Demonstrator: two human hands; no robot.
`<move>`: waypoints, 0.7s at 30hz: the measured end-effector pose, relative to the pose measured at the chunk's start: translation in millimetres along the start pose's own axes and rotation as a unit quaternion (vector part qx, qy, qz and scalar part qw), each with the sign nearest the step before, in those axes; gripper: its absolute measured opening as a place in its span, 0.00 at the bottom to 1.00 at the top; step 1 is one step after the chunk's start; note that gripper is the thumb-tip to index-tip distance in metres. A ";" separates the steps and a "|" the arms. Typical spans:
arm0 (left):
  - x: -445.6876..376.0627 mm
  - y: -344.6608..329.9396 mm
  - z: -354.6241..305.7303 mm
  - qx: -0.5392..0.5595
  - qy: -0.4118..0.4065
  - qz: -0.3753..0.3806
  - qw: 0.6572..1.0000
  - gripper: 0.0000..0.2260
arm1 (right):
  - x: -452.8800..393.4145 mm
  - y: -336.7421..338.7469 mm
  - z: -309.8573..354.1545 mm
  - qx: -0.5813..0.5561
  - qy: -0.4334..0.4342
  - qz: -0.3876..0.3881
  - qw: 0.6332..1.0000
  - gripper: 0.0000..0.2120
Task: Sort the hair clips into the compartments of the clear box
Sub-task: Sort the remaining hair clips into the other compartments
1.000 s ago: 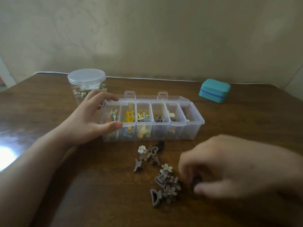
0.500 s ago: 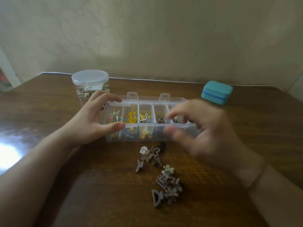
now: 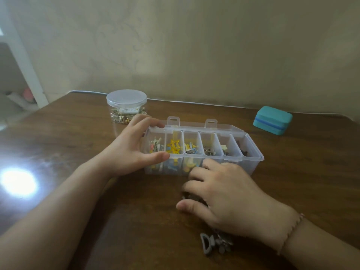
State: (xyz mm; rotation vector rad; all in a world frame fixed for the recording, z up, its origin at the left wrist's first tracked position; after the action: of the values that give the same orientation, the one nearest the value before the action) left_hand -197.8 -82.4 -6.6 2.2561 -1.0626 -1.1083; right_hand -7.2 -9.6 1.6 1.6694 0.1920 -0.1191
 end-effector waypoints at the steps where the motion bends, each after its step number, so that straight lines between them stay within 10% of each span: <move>1: -0.1 -0.2 0.6 -0.003 0.000 0.001 1.000 0.31 | -0.2 -1.1 -0.1 -0.019 -0.004 -0.009 1.000 0.25; 11: 0.0 0.2 -0.6 -0.005 -0.009 0.003 1.000 0.31 | -12.4 29.8 -6.8 -0.010 -0.001 -0.189 0.982 0.12; 21: 0.9 1.1 -1.4 -0.008 -0.011 0.013 1.000 0.32 | -28.7 41.2 -9.8 -0.053 0.005 -0.181 0.982 0.12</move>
State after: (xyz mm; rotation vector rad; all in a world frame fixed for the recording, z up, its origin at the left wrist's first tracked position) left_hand -196.9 -83.8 -5.5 2.2162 -1.0838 -1.1296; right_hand -27.6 -5.6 48.3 1.5150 0.5006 -0.3679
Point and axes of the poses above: each hand's wrist, its own x-axis away from the middle knuckle, its own y-axis out of the back of the hand, z = x × y, the point moved 5 cm from there along -x, towards the middle knuckle, and after that the axes turned 4 degrees about -z, right-handed, at the moved point
